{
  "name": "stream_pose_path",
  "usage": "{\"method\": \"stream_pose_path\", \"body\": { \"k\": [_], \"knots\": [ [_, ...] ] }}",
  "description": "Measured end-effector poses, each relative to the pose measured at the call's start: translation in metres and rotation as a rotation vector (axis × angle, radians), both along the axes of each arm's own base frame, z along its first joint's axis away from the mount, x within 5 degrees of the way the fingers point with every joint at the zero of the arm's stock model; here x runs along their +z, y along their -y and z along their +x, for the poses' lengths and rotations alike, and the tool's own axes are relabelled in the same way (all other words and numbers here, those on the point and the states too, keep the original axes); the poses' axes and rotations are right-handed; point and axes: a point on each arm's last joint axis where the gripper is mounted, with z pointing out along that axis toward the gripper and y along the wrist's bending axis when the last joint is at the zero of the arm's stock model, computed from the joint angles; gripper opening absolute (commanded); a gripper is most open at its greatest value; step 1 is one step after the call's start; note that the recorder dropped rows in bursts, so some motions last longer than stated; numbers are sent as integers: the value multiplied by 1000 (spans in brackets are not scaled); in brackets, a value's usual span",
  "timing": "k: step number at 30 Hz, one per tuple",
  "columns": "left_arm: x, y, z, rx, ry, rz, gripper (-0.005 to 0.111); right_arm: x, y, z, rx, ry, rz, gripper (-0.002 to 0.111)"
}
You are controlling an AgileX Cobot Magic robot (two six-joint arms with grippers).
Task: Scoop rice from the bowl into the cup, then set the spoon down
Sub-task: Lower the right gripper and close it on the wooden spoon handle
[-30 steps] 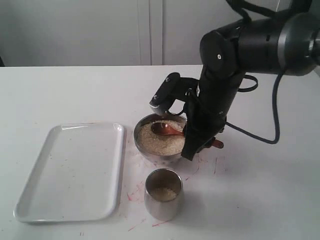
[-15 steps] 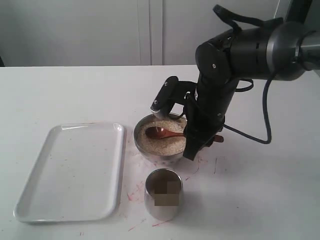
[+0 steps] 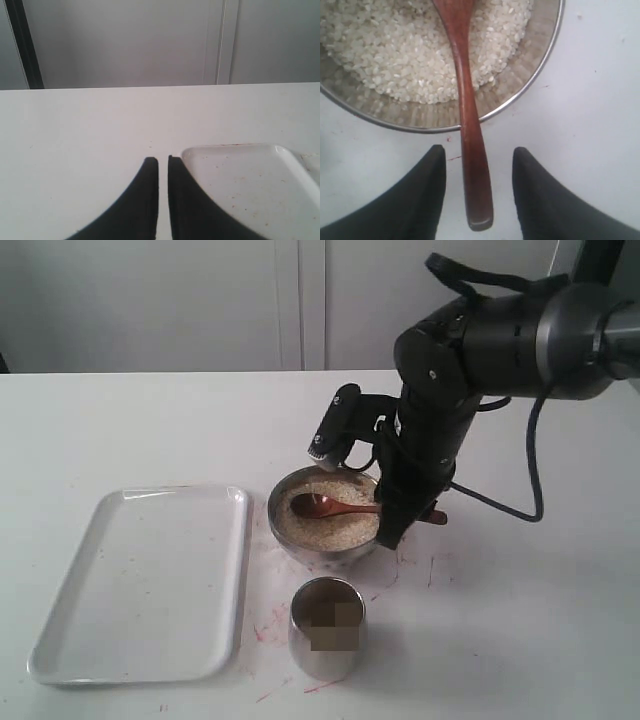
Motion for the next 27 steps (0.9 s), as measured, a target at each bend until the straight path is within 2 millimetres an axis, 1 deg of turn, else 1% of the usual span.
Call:
{"method": "stream_pose_path", "body": {
  "k": [7, 13, 23, 27],
  "knots": [
    [0, 0, 0, 0, 0, 0, 14, 0, 9, 3, -66, -10, 43, 41],
    [0, 0, 0, 0, 0, 0, 14, -1, 5, 1, -95, -37, 98, 41],
    [0, 0, 0, 0, 0, 0, 14, -1, 5, 0, -99, -53, 93, 41],
    [0, 0, 0, 0, 0, 0, 14, -10, 4, 2, -100, -74, 84, 41]
  ]
}}
